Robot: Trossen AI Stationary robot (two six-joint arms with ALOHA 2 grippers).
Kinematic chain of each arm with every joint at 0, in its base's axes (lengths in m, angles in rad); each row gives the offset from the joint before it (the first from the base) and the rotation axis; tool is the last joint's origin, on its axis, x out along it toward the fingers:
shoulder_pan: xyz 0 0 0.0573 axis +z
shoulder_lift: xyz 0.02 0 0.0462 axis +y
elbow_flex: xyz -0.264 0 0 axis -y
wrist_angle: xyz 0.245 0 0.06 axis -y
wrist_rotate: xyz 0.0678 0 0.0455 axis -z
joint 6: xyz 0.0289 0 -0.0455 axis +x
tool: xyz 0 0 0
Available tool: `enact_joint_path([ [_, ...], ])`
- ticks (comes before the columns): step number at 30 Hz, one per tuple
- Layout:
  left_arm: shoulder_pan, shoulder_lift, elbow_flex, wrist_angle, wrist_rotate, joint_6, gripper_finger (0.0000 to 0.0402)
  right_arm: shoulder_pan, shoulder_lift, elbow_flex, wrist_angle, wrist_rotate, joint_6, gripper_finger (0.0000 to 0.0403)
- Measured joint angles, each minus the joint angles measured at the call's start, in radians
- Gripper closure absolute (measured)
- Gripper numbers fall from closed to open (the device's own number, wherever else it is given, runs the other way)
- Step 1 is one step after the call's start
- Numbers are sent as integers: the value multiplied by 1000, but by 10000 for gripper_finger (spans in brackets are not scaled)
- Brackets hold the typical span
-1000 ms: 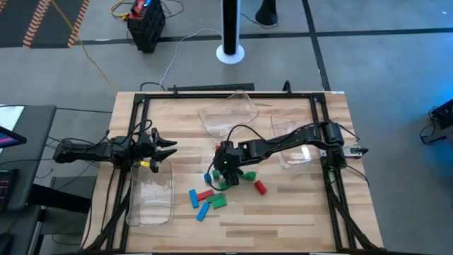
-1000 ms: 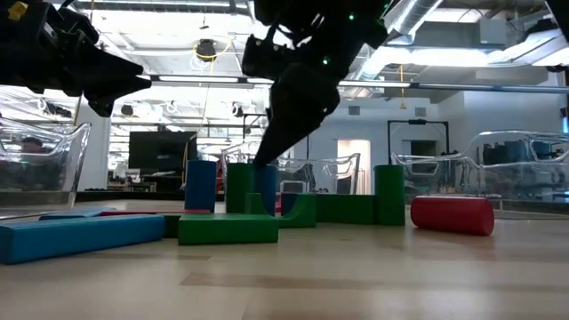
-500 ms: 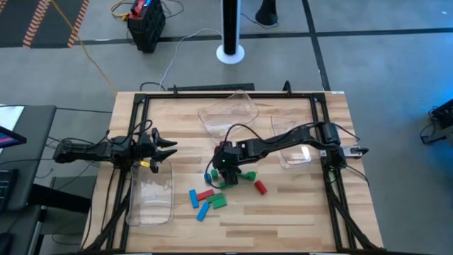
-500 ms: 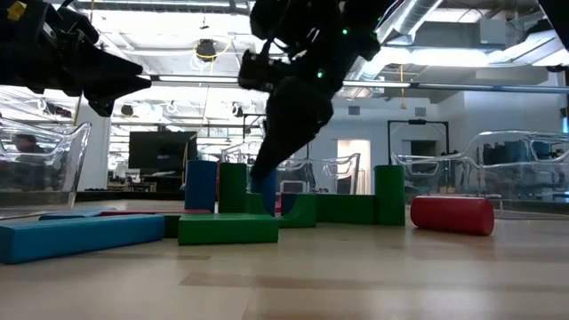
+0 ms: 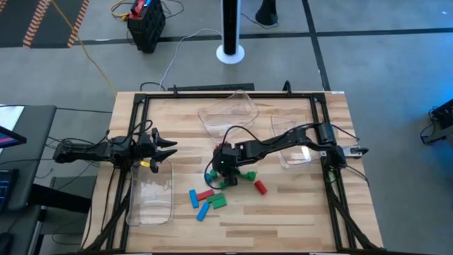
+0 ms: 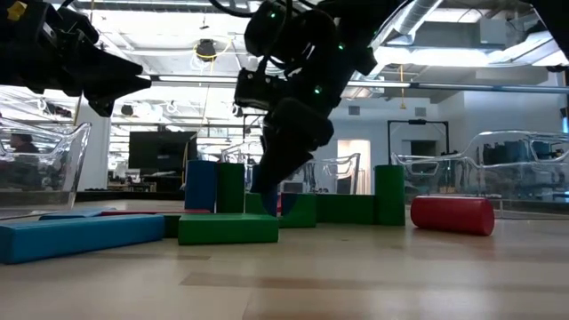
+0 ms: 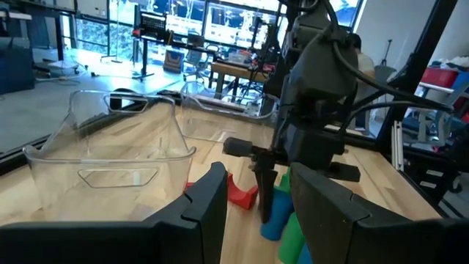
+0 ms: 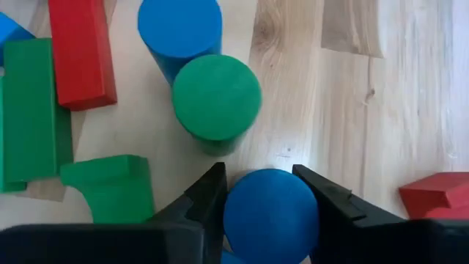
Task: Sort blocks by size
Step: Put the right blue cylinder block into the top transparent bin
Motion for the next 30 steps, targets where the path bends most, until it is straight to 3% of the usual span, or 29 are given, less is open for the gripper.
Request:
enact_joint_path([
  [9,0,0,0,0,0,0,258,-5,-1,0,-5,-1,-3,229],
  [13,0,0,0,0,0,0,258,-5,-1,14,-33,-1,-3,242],
  [30,0,0,0,-1,0,-2,258,12,-3,231,-197,6,-60,245],
])
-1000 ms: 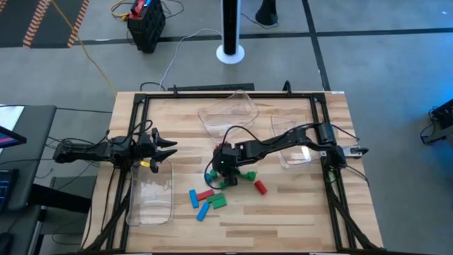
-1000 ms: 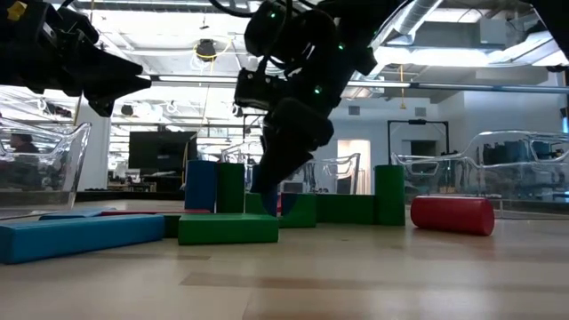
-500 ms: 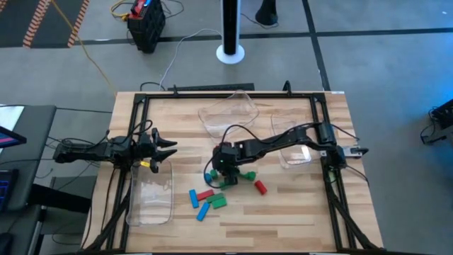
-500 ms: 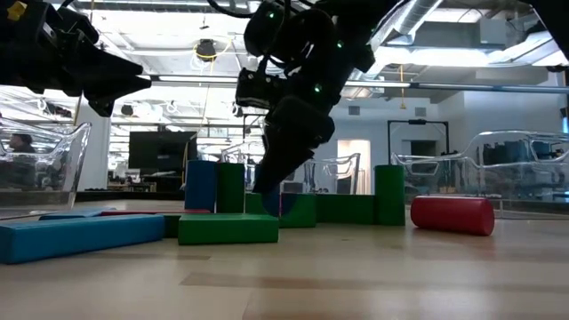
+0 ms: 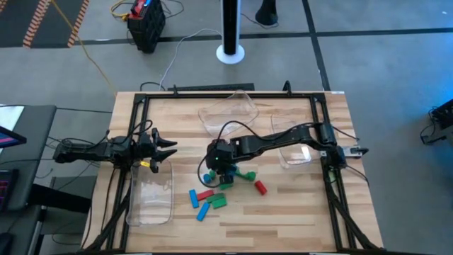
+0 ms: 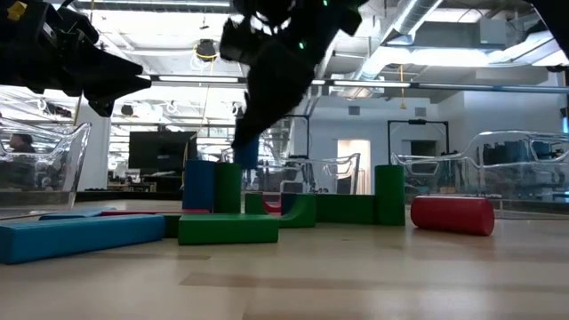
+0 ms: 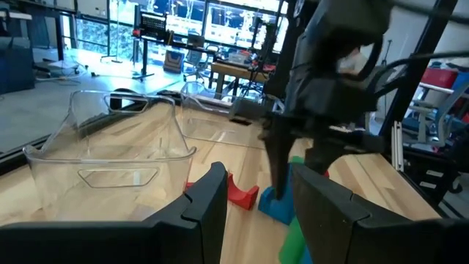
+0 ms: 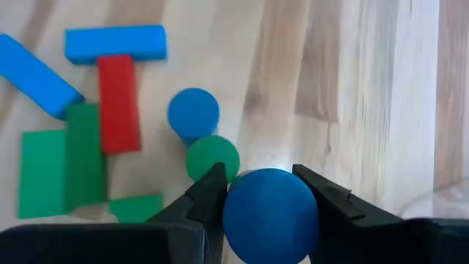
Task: Sort blocks by size
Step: Put the right blue cylinder block into the top transparent bin
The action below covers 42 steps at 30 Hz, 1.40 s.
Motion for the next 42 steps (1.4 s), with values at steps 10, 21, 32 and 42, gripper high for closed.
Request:
enact_joint_path([
  [10,0,0,0,-5,0,-1,258,30,0,109,-12,2,-38,243],
  [21,0,0,0,-5,0,-1,258,15,0,186,-119,190,-99,241],
  [32,0,0,0,-7,0,-1,258,-137,-17,226,-181,258,-126,241],
  [42,0,0,0,-26,1,-1,258,-314,-50,218,-209,203,-72,241],
])
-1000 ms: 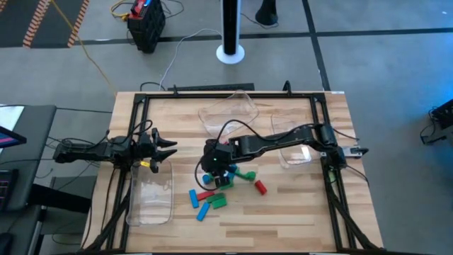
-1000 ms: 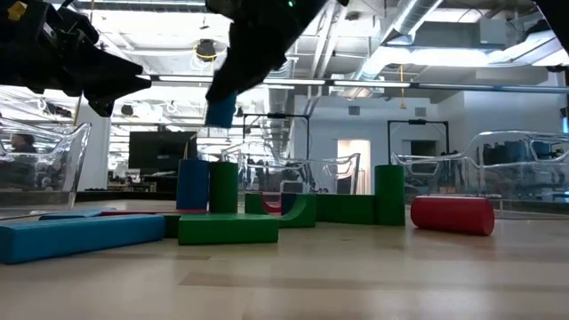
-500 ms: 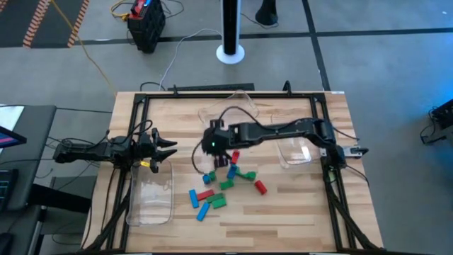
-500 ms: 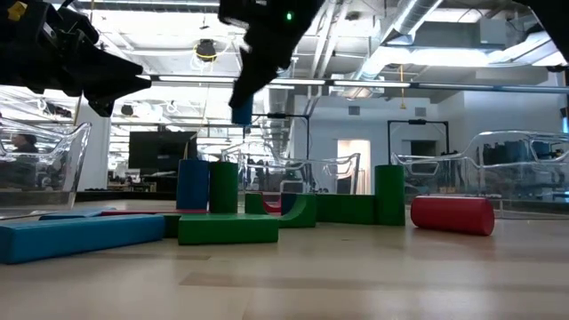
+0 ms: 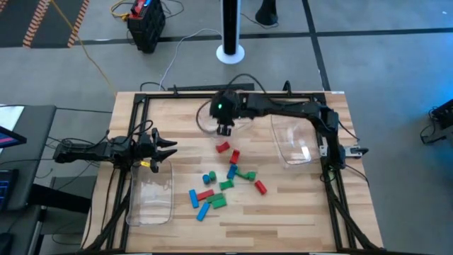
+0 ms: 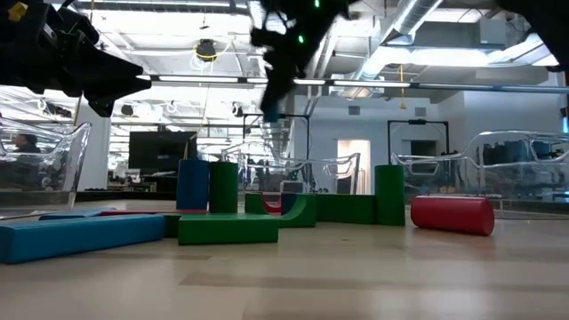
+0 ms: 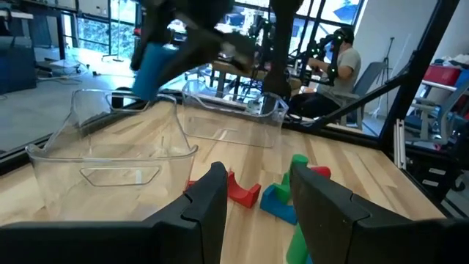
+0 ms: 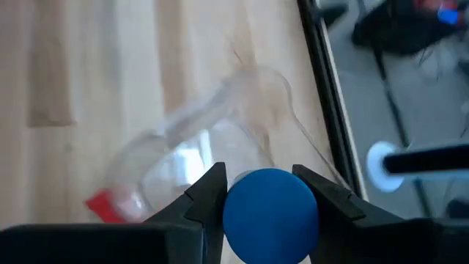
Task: Sort blocks by size
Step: Put the right blue cylinder block into the top transparent bin, then put the left green arch block into the right transparent bin
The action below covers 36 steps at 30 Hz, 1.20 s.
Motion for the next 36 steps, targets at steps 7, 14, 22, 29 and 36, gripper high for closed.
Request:
enact_joint_path([
  [7,0,0,0,0,0,0,258,-83,7,-60,43,-75,36,241],
  [14,0,0,0,-1,0,0,258,-142,8,-116,75,-175,84,240],
  [22,0,0,0,-4,0,2,258,-170,8,-185,108,-186,115,216],
  [29,0,0,0,-4,0,-16,258,-166,8,-231,140,-185,130,210],
  [36,0,0,0,-9,32,-15,258,-159,4,-232,162,-175,137,210],
])
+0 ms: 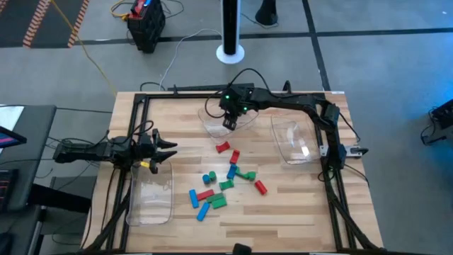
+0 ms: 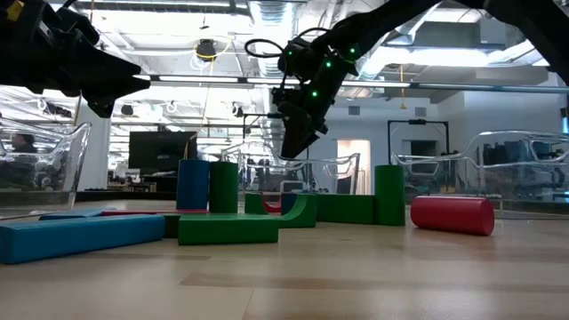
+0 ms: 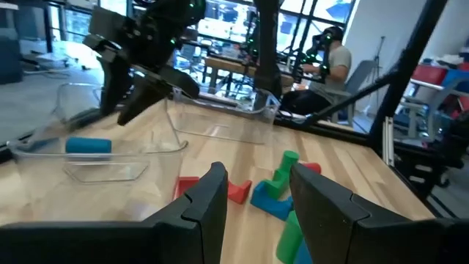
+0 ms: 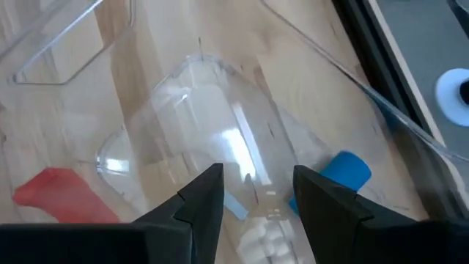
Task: Sort blocks by size
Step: Put the left green arch block into the right transparent bin
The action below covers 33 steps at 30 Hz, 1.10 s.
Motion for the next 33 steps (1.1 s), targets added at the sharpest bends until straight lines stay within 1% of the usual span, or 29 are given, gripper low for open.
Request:
enact_joint_path([
  [4,0,0,0,3,34,23,258,21,-7,25,-3,25,-4,209],
  [8,0,0,3,33,99,101,258,59,-25,55,-5,25,-16,209],
  [11,1,16,19,24,90,131,258,94,-55,73,0,26,-31,209],
  [15,1,69,40,52,79,139,258,149,-103,82,2,26,-34,209],
  [19,2,152,47,96,34,147,258,213,-147,82,-7,27,-33,209],
  [23,6,248,50,224,32,154,258,289,-180,82,-36,28,-33,209],
  [25,16,300,62,247,32,158,258,328,-186,82,-60,28,-29,209],
  [27,27,359,97,259,33,165,258,366,-187,82,-77,30,-19,209],
  [33,36,539,229,260,48,218,258,467,-182,82,-149,93,10,209],
])
